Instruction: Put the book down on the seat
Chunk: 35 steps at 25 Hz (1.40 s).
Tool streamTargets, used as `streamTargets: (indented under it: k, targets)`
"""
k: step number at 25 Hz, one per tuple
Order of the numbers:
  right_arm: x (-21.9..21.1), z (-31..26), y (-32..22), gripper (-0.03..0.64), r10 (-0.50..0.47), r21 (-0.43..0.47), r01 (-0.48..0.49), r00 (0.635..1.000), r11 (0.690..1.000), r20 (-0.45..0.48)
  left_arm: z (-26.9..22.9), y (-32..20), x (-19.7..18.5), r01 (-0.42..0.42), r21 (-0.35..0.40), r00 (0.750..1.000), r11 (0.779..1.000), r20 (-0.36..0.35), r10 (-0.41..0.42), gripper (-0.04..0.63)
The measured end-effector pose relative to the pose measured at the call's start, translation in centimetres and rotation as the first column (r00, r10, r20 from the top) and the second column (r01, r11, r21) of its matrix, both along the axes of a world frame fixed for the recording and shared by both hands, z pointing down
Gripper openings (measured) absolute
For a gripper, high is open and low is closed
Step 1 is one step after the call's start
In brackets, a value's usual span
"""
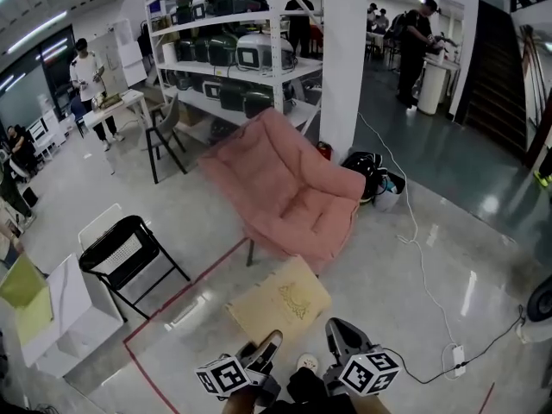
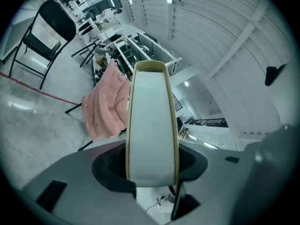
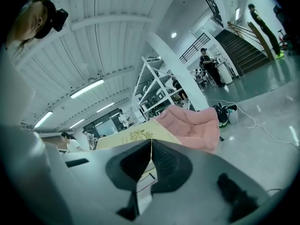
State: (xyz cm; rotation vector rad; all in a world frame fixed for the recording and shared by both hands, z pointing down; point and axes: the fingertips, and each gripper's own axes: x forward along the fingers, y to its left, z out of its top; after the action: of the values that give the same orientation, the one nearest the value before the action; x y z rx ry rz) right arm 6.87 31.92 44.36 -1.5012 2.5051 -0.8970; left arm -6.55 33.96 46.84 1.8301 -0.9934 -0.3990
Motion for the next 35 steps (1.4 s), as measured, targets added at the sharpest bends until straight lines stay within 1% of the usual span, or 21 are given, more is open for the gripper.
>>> streamTargets:
  k: [5,10,16,19,23,26,30,35]
  targets:
    - [1.9,0.3,-4.8,0.014,0.024,-0.017,-0.024,1.0,1.0,0.001,-0.1,-5.2,1.5,-0.011,-0.004,1.0,1.0,0.003,0.011,0.225]
    - [3.4,0.3,-9.0,0.014,0.023,-0.025,-0.023,1.0,0.999,0.011,-0.2,-9.4,3.0,-0.008,0.003,1.0,1.0,-0.024,0.008,0.225]
    - [4.9,0.8,-13.3,0.014,0.032,-0.03,-0.032,0.999,0.999,0.006,0.1,-13.4,4.2,0.001,0.003,1.0,1.0,-0.006,-0.001,0.225]
    - [5.6,1.4,-14.6,0.014,0.026,-0.031,-0.025,1.0,0.999,0.014,0.7,-14.5,4.8,0.013,0.003,1.0,1.0,0.0,-0.013,0.225]
    - [5.7,1.3,-16.0,0.014,-0.012,-0.029,0.012,1.0,1.0,0.022,0.5,-15.5,5.4,0.024,-0.012,1.0,1.0,0.007,-0.023,0.225]
    - [5.6,0.8,-16.4,0.014,-0.037,-0.015,0.037,0.999,0.999,0.026,0.7,-15.5,5.6,0.021,-0.023,0.999,1.0,0.026,-0.02,0.225]
    - [5.9,1.7,-16.5,0.014,-0.026,-0.039,0.028,0.999,0.999,0.031,1.0,-16.1,5.7,0.017,-0.038,1.0,0.999,0.019,-0.017,0.225]
    - [6.4,2.6,-17.3,0.014,0.013,-0.069,-0.01,0.999,0.998,0.042,1.8,-17.4,5.2,0.006,-0.056,1.0,0.998,0.018,-0.005,0.225]
